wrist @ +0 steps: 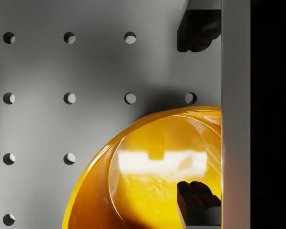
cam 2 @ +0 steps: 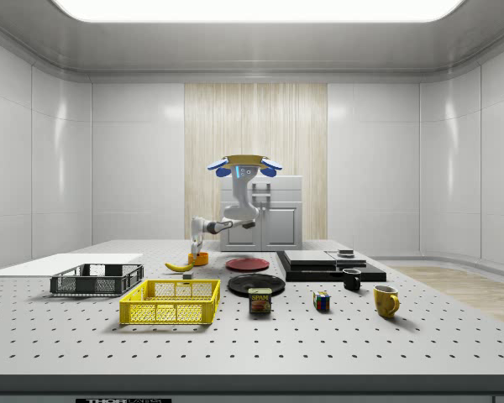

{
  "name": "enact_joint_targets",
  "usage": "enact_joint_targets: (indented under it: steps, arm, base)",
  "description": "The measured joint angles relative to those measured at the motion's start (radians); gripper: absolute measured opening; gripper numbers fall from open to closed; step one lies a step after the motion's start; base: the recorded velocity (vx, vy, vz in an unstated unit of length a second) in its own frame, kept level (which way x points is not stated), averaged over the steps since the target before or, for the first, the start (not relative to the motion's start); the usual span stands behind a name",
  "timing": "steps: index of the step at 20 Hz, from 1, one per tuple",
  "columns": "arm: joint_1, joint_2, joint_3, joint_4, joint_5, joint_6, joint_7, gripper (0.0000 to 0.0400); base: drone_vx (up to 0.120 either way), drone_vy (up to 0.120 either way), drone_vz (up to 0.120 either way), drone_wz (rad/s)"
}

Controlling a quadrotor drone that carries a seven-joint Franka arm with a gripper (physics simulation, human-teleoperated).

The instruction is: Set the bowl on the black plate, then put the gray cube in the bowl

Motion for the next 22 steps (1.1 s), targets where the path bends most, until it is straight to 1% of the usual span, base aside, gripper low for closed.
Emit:
enact_joint_targets:
  steps: [5, 6, 7, 8, 10, 12, 14, 16, 19, 22]
  arm:
    - [-0.007, 0.004, 0.0, 0.008, -0.001, 0.0, -0.001, 0.04]
    - [-0.007, 0.004, 0.0, 0.009, -0.001, 0.0, -0.001, 0.0334]
    - [-0.008, 0.004, 0.0, 0.009, -0.001, 0.0, -0.001, 0.0282]
    - [-0.008, 0.005, -0.001, 0.01, -0.001, 0.0, -0.001, 0.0242]
    - [-0.009, 0.005, -0.001, 0.011, -0.001, -0.001, -0.001, 0.0186]
    - [-0.009, 0.006, -0.001, 0.011, -0.002, -0.001, -0.001, 0.0152]
    - [-0.009, 0.006, -0.001, 0.011, -0.002, -0.001, -0.001, 0.0132]
    - [-0.009, 0.006, -0.001, 0.011, -0.002, -0.001, -0.001, 0.0119]
    - [-0.009, 0.006, 0.001, 0.011, 0.0, -0.002, -0.001, 0.0109]
    - [-0.004, 0.006, 0.023, 0.003, 0.02, -0.012, -0.001, 0.0104]
  base:
    - [0.0, 0.0, 0.0, 0.0]
    - [0.0, 0.0, 0.0, 0.0]
    - [0.0, 0.0, 0.0, 0.0]
    - [0.0, 0.0, 0.0, 0.0]
    - [0.0, 0.0, 0.0, 0.0]
    - [0.0, 0.0, 0.0, 0.0]
    - [0.0, 0.0, 0.0, 0.0]
    - [0.0, 0.0, 0.0, 0.0]
    - [0.0, 0.0, 0.0, 0.0]
    - [0.0, 0.0, 0.0, 0.0]
